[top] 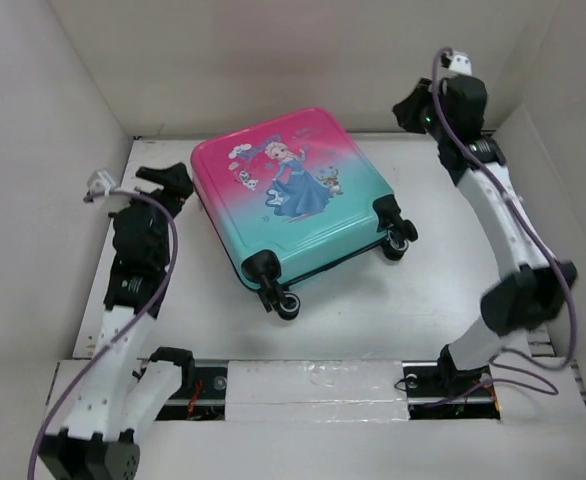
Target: Pack the luggage
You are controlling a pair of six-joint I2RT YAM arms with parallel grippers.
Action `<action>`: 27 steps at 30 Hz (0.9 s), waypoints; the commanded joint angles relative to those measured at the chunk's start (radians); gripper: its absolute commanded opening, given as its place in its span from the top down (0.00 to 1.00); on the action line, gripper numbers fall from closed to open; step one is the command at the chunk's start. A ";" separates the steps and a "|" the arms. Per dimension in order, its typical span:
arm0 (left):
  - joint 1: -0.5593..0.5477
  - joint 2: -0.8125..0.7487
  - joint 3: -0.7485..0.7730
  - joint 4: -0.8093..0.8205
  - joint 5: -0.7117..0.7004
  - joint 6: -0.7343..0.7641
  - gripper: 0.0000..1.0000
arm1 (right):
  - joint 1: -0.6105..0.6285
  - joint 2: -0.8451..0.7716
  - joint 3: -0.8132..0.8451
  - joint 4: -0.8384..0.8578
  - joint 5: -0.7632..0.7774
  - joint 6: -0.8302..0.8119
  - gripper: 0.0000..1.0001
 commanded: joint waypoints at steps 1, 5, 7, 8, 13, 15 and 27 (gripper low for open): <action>-0.004 0.240 0.126 0.171 0.021 -0.003 0.18 | 0.049 -0.261 -0.318 0.095 0.028 0.032 0.90; 0.043 0.561 0.412 0.176 0.152 0.019 0.36 | 0.207 -0.585 -0.668 0.163 0.093 0.067 1.00; 0.055 0.725 0.735 0.043 0.209 0.114 0.39 | 0.314 -0.731 -0.754 0.105 0.093 0.077 1.00; 0.078 0.886 0.843 -0.025 0.234 0.156 0.41 | 0.344 -0.772 -0.823 0.062 0.113 0.077 1.00; 0.176 1.274 1.354 -0.381 0.422 0.259 0.44 | 0.483 -1.074 -1.032 -0.145 0.180 0.171 1.00; 0.224 1.386 1.461 -0.406 0.488 0.250 0.44 | 0.537 -1.117 -1.081 -0.217 0.171 0.216 1.00; 0.239 1.615 1.467 -0.366 0.821 0.248 0.45 | 0.502 -0.604 -1.020 0.068 0.357 0.186 1.00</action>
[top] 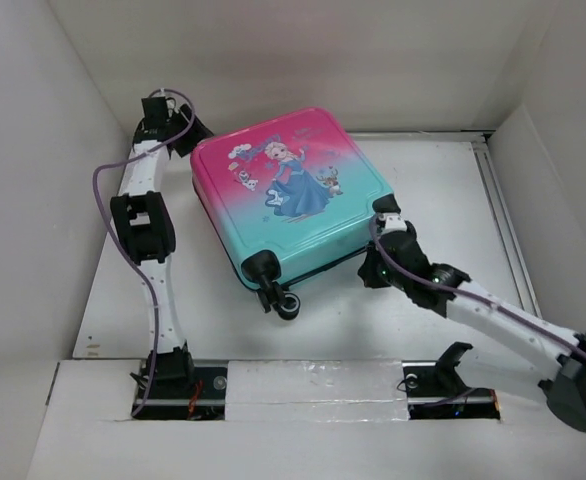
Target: Pack the luggage
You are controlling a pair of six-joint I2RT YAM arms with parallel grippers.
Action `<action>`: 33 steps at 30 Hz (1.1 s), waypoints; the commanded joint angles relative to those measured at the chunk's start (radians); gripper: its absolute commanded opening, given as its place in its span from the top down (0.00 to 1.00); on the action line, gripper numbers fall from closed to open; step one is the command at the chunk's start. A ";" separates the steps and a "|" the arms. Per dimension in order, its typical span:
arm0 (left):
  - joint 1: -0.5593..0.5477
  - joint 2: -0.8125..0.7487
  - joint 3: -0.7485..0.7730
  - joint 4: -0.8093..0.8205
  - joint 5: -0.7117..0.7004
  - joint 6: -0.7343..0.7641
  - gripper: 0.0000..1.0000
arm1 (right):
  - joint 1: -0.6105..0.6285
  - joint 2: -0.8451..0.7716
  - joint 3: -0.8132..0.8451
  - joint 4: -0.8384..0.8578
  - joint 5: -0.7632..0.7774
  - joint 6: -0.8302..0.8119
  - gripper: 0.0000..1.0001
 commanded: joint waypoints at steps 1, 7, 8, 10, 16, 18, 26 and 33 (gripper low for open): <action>-0.033 -0.040 -0.029 0.039 0.153 0.021 0.45 | -0.077 0.114 0.099 0.192 0.061 -0.046 1.00; -0.088 -0.248 -0.488 0.367 0.133 -0.114 0.52 | -0.191 0.359 0.257 0.410 -0.050 -0.119 1.00; -0.088 -0.297 -0.709 0.459 0.121 -0.164 0.52 | -0.210 0.394 0.298 0.410 -0.082 -0.134 1.00; -0.107 -0.456 -0.927 0.711 0.080 -0.312 0.56 | -0.220 0.488 0.406 0.425 -0.107 -0.153 1.00; -0.227 -0.806 -1.455 0.863 -0.161 -0.346 0.61 | -0.269 0.713 0.720 0.410 -0.280 -0.174 1.00; -0.266 -0.891 -1.547 0.863 -0.212 -0.332 0.61 | -0.280 0.838 0.850 0.296 -0.336 -0.187 1.00; -0.328 -1.519 -1.804 0.627 -0.506 -0.312 0.41 | -0.256 1.064 1.456 -0.052 -0.288 -0.256 0.86; -0.328 -1.807 -1.689 0.523 -0.707 -0.312 0.18 | -0.365 0.871 1.454 -0.124 -0.292 -0.256 0.31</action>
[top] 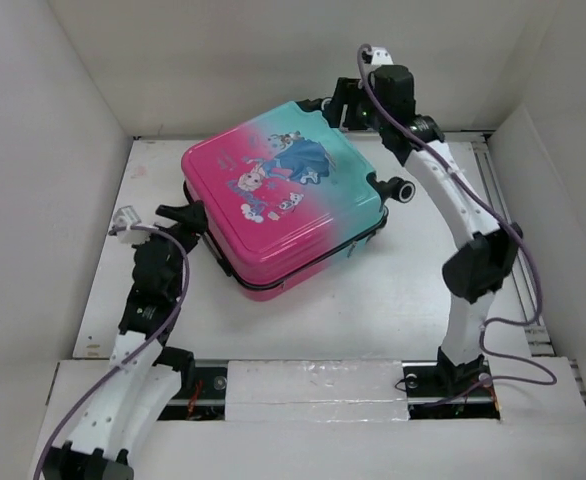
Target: Pack the luggage
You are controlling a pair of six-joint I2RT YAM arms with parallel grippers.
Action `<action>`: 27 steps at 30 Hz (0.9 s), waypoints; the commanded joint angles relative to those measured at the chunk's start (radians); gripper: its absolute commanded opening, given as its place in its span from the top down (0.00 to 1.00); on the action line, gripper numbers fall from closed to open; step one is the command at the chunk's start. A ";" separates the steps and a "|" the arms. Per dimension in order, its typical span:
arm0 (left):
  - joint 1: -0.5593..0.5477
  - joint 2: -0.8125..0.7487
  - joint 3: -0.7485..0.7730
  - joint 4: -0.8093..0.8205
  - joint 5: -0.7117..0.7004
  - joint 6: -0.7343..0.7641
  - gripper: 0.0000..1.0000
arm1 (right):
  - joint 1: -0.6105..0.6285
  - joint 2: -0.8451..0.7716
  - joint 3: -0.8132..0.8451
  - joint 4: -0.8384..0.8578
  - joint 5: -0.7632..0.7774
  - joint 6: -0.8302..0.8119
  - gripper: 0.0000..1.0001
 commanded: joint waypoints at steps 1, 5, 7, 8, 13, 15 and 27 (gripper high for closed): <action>-0.018 -0.088 0.109 0.082 -0.057 -0.011 0.18 | -0.004 -0.180 -0.039 -0.029 -0.092 0.020 0.31; -0.018 0.012 0.164 0.155 -0.123 0.011 0.06 | 0.034 -0.557 -0.495 0.180 -0.129 0.008 0.63; 0.023 0.203 0.293 0.155 -0.039 0.010 0.05 | 0.096 -0.683 -0.749 0.275 -0.109 0.008 0.93; 0.037 0.271 0.346 0.155 0.012 0.028 0.05 | 0.127 -0.802 -0.833 0.298 -0.082 0.008 1.00; 0.080 0.637 0.708 0.066 0.084 0.105 0.06 | 0.256 -1.071 -1.217 0.346 0.091 0.149 1.00; 0.163 0.836 0.923 -0.026 0.229 0.142 0.07 | 0.278 -1.130 -1.340 0.324 0.150 0.178 1.00; 0.325 1.367 1.343 -0.319 0.540 0.272 0.12 | 0.246 -0.925 -1.403 0.483 0.094 0.123 1.00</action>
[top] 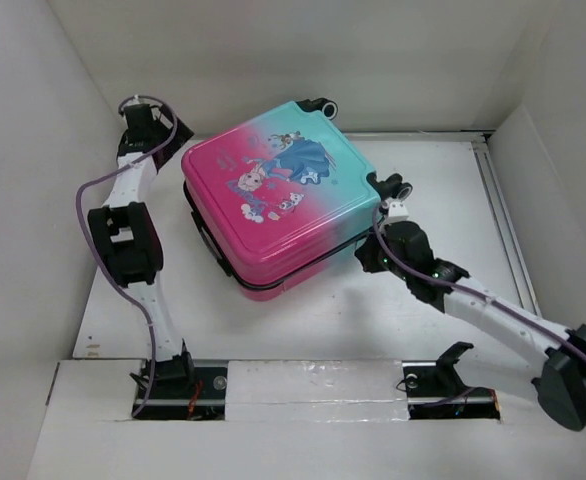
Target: Pack the luggage
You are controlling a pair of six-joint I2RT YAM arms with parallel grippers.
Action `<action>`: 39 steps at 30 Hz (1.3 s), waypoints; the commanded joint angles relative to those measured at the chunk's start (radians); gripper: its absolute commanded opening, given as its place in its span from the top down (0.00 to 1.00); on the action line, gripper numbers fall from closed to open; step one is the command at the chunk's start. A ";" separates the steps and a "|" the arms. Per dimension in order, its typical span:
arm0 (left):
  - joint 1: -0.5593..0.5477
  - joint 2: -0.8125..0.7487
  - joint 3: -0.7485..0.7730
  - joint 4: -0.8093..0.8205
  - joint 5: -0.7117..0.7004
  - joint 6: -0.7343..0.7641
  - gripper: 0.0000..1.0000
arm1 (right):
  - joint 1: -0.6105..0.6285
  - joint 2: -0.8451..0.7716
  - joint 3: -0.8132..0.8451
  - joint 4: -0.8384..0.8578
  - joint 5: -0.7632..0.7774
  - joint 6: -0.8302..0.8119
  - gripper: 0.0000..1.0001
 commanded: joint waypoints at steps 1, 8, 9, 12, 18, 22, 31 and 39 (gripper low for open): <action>-0.013 -0.016 -0.046 -0.027 0.108 0.039 0.13 | -0.012 0.108 0.147 0.178 -0.059 -0.046 1.00; -0.022 -0.158 -0.425 0.202 0.137 -0.090 0.34 | -0.097 0.378 0.458 0.224 -0.124 -0.072 1.00; -0.022 -0.185 -0.479 0.277 0.149 -0.110 0.36 | -0.111 0.404 0.492 0.224 -0.124 -0.072 1.00; -0.040 -0.273 -0.658 0.383 0.159 -0.186 0.40 | -0.183 0.497 0.608 0.224 -0.196 -0.081 1.00; -0.052 -0.424 -0.861 0.513 0.098 -0.259 0.38 | -0.263 0.458 0.624 0.163 -0.217 -0.090 0.94; -0.017 -0.626 -0.881 0.483 -0.065 -0.317 0.33 | -0.289 0.323 0.452 0.163 -0.207 -0.077 0.68; -0.255 -0.975 -0.721 0.375 -0.265 -0.084 0.46 | -0.257 -0.003 0.108 0.202 -0.216 -0.029 0.67; -0.860 -1.087 -0.941 0.379 -0.325 0.099 0.95 | -0.184 -0.049 -0.015 0.121 -0.232 0.014 1.00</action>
